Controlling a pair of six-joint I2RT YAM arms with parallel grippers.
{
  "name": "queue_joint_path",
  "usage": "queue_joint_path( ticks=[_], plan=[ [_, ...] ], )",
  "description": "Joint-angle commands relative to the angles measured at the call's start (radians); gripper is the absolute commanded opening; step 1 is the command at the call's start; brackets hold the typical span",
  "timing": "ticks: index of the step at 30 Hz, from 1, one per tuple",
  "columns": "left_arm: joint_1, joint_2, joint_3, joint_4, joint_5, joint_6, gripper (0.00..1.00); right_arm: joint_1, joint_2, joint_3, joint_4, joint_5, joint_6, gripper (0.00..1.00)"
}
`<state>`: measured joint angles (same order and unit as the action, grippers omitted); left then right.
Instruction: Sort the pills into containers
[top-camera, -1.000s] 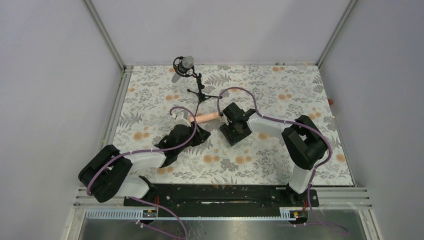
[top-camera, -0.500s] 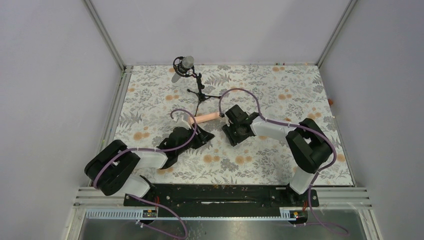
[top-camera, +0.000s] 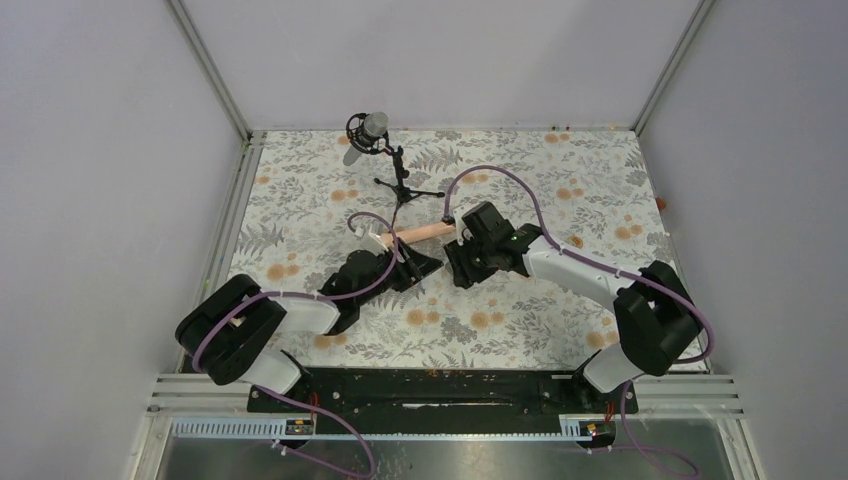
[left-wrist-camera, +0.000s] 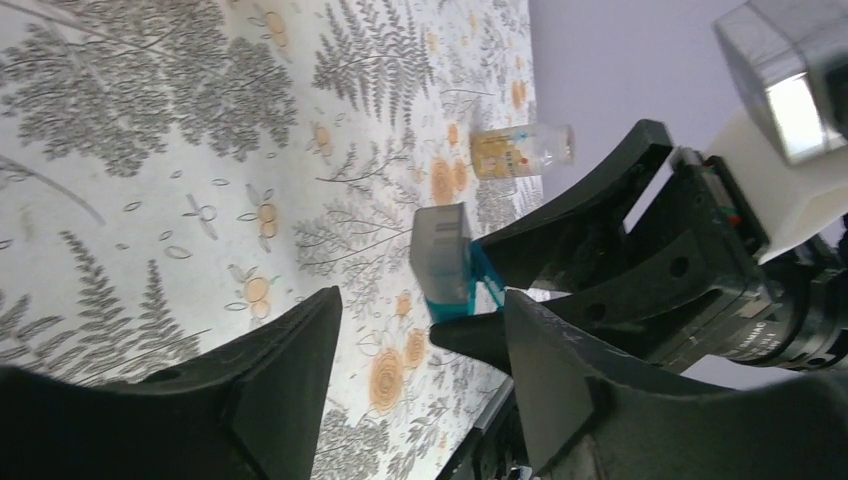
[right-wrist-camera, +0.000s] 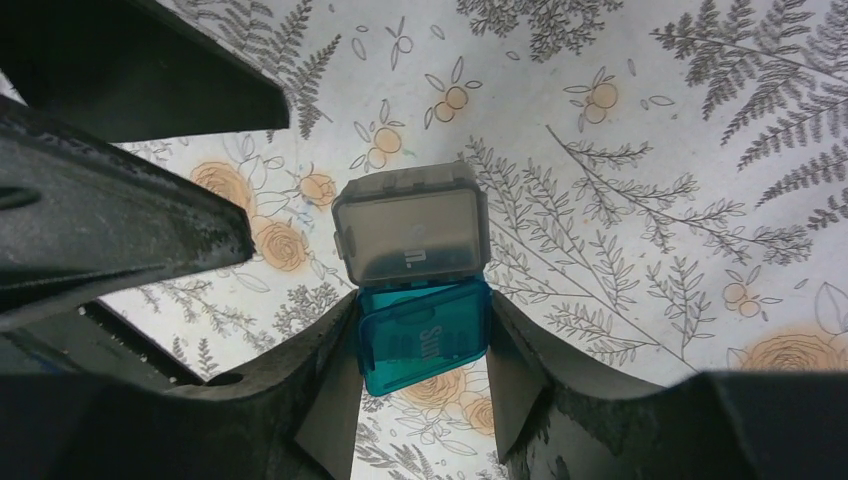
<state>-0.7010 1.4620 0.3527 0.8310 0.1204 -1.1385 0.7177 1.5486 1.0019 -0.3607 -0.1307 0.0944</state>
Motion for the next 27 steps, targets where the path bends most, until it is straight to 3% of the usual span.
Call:
queue_joint_path(
  ticks=[1,5,10,20,27],
  plan=[
    [-0.013,0.003,0.038,0.102,0.014,-0.012,0.66,0.009,-0.044,0.036,-0.034,-0.059,0.023,0.49],
    [-0.021,0.006,0.043,0.113,0.005,-0.031,0.73,0.009,-0.060,0.046,-0.035,-0.092,0.034,0.49],
    [-0.027,0.027,0.085,0.062,0.005,-0.040,0.73,0.009,-0.076,0.055,-0.035,-0.106,0.038,0.49],
    [-0.038,0.084,0.117,0.085,0.029,-0.078,0.51,0.009,-0.074,0.071,-0.034,-0.123,0.053,0.49],
    [-0.063,0.106,0.117,0.116,0.036,-0.123,0.45,0.009,-0.059,0.089,-0.024,-0.109,0.082,0.50]
  ],
)
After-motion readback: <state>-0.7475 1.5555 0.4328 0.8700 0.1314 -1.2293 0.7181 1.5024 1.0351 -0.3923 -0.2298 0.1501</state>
